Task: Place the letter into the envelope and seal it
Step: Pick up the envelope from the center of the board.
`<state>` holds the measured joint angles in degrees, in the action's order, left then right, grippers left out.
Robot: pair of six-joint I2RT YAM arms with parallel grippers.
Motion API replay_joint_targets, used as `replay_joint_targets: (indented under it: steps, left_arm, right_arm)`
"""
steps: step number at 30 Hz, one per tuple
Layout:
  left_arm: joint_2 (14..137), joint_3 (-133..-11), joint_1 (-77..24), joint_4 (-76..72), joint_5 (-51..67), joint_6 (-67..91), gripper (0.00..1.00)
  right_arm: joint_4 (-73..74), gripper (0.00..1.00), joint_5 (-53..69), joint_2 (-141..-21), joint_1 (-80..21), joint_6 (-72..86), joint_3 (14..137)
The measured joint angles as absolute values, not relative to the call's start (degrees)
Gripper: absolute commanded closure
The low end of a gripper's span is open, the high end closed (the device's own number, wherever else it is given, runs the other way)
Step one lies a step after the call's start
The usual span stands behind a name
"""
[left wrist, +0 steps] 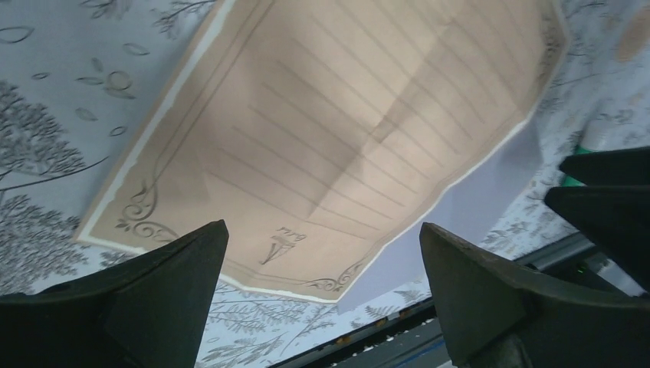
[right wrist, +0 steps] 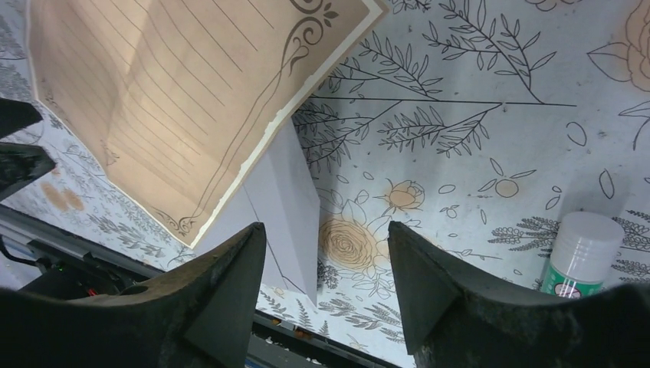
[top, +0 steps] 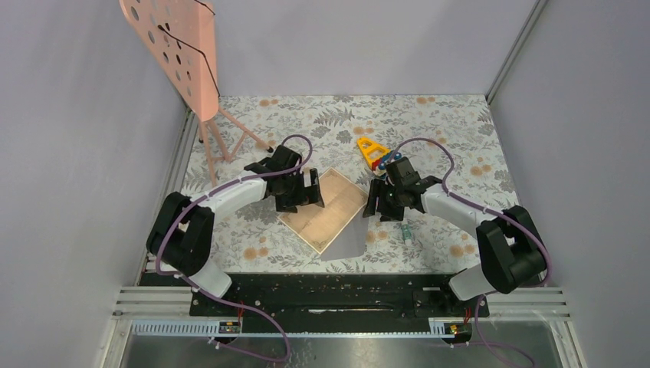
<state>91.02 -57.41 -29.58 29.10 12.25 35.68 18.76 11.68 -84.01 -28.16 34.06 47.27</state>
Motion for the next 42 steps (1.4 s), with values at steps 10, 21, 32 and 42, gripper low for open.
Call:
replay_joint_targets:
  steps: [10,21,32,42]
  left_arm:
    - [96.62,-57.67,-29.67,23.35,18.09,38.00,0.02]
    - [97.45,-59.53,-29.36,25.10,17.76,36.93,0.02]
    - [99.53,-60.31,-27.18,27.18,16.56,35.88,0.01]
    - [99.53,-60.31,-27.09,27.27,16.23,35.79,0.01]
  right_arm:
    - [15.20,0.52,14.46,-90.15,-28.23,33.54,46.94]
    - [14.09,1.00,16.01,-87.66,-28.56,35.22,46.74]
    - [28.95,1.00,4.40,-71.57,-28.60,30.92,50.98]
    - [34.92,1.00,-7.31,-55.81,-24.38,26.57,59.42]
